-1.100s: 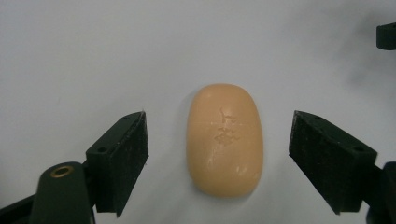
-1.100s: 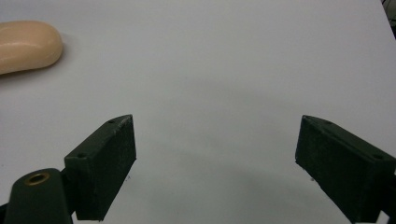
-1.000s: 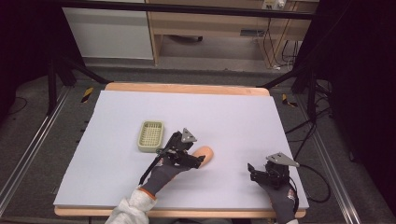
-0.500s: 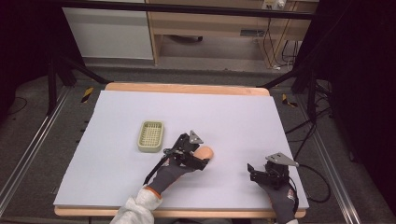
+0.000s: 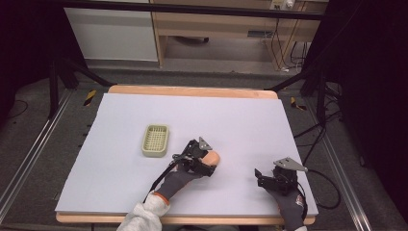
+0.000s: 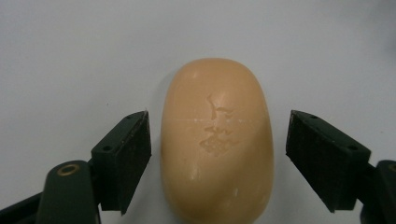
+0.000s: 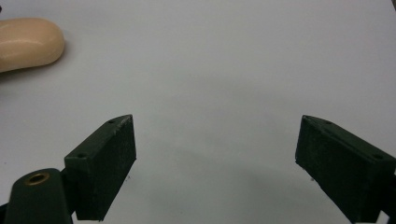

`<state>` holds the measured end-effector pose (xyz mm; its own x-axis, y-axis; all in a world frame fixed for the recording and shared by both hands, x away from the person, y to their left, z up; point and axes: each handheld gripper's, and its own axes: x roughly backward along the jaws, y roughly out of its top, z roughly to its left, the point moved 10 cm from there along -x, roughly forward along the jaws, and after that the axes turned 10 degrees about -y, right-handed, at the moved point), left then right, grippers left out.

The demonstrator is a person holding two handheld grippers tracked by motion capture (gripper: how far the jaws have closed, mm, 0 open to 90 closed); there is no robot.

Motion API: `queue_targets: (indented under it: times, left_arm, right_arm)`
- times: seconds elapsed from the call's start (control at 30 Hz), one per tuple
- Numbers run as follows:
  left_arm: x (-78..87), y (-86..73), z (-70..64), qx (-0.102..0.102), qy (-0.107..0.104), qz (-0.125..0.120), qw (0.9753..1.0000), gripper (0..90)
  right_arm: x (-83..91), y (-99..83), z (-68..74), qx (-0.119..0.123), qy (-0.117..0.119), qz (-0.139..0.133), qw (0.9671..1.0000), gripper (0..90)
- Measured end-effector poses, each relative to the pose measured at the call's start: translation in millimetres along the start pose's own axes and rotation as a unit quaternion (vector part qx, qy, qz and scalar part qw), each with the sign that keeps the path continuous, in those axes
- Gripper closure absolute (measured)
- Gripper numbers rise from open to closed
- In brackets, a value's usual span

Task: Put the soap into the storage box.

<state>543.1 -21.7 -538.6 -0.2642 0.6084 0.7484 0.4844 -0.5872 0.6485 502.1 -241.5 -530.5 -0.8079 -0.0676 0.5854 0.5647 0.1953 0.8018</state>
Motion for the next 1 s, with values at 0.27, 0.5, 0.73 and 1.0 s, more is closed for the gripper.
queue_targets:
  times: [0.27,0.5,0.73,1.0]
  left_arm:
    - [-7.5,-3.7,1.1,0.004,-0.002,0.006,1.0,25.4]
    - [-9.0,-4.9,1.7,0.005,-0.002,0.008,1.0,30.6]
    - [-9.2,-4.9,1.8,0.002,0.001,0.009,1.0,31.1]
    - [-9.4,-4.6,1.9,0.001,0.0,0.009,1.0,31.3]
  right_arm:
    - [-0.6,-0.4,0.5,0.002,0.001,0.002,1.0,12.6]
    - [-1.1,-0.3,0.7,0.003,0.0,0.0,1.0,12.6]
    - [-1.0,-0.6,1.9,-0.001,0.002,0.003,1.0,12.6]
    - [-1.4,-0.8,1.6,-0.001,0.001,0.005,1.0,12.6]
